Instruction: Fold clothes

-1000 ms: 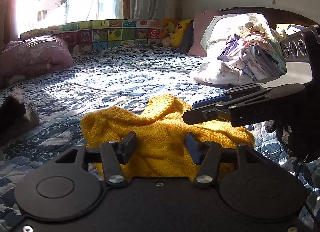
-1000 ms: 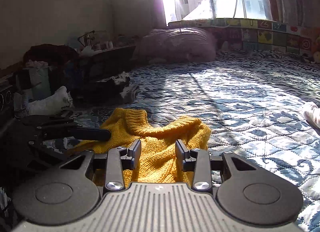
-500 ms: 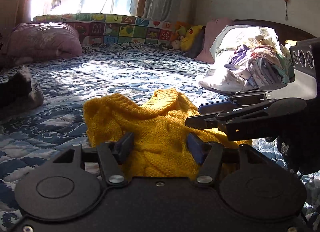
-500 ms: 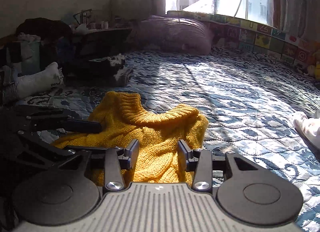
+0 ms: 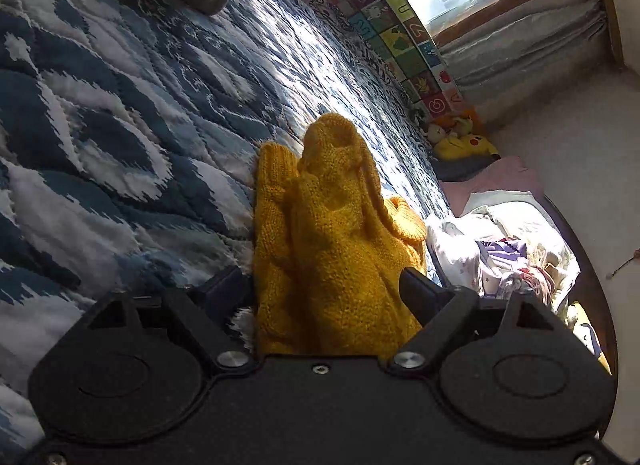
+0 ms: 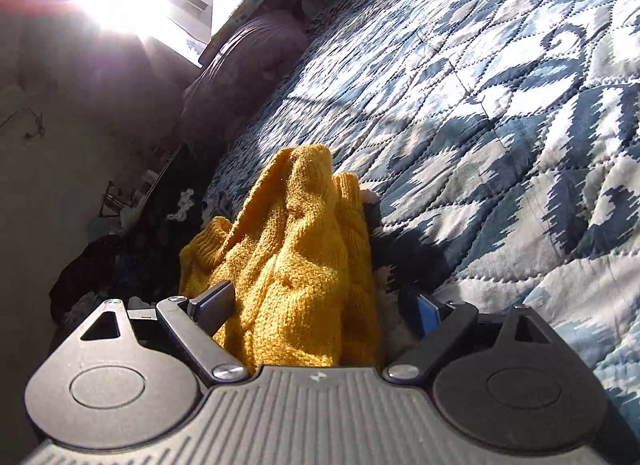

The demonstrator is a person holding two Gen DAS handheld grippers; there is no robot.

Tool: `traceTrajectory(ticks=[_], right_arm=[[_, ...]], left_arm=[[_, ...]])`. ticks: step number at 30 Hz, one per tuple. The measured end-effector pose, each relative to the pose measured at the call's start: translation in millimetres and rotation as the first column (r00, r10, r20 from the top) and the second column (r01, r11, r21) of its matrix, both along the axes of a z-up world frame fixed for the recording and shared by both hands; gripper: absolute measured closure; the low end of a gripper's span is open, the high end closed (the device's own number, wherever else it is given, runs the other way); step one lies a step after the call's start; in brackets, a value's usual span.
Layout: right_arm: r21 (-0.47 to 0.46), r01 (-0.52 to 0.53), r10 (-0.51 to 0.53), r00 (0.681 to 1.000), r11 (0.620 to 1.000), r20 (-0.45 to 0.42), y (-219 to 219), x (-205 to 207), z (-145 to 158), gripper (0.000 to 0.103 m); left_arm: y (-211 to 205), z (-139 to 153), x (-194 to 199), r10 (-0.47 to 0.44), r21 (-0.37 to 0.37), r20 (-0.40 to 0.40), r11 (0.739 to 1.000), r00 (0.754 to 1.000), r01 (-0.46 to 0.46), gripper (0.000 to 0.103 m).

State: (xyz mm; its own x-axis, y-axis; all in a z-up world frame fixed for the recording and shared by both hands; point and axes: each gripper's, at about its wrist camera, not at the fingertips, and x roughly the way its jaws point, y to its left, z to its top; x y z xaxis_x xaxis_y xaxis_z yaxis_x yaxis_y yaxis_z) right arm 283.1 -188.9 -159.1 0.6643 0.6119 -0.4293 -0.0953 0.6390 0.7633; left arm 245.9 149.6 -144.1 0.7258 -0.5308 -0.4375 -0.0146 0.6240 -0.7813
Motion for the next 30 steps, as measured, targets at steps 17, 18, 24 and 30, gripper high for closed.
traceTrajectory(ticks=[17,18,24,30], right_arm=[[0.166,-0.082,0.057,0.987,0.983,0.151,37,8,41,0.05],[0.159,-0.101,0.075,0.984,0.982,0.159,44,9,49,0.05],[-0.053,-0.193,0.193,0.981,0.98,0.012,102,32,30,0.035],[0.033,-0.072,0.072,0.997,0.997,0.001,85,-6,12,0.025]], left_arm=[[24,22,-29,0.156,-0.191,0.043,0.971,0.987,-0.145,0.053],[32,25,-35,0.178,-0.199,0.047,0.966,0.983,-0.165,0.053],[69,5,-54,0.275,-0.212,-0.085,0.934,0.958,-0.287,0.046],[70,14,-68,0.234,-0.178,-0.104,0.952,0.967,-0.249,0.022]])
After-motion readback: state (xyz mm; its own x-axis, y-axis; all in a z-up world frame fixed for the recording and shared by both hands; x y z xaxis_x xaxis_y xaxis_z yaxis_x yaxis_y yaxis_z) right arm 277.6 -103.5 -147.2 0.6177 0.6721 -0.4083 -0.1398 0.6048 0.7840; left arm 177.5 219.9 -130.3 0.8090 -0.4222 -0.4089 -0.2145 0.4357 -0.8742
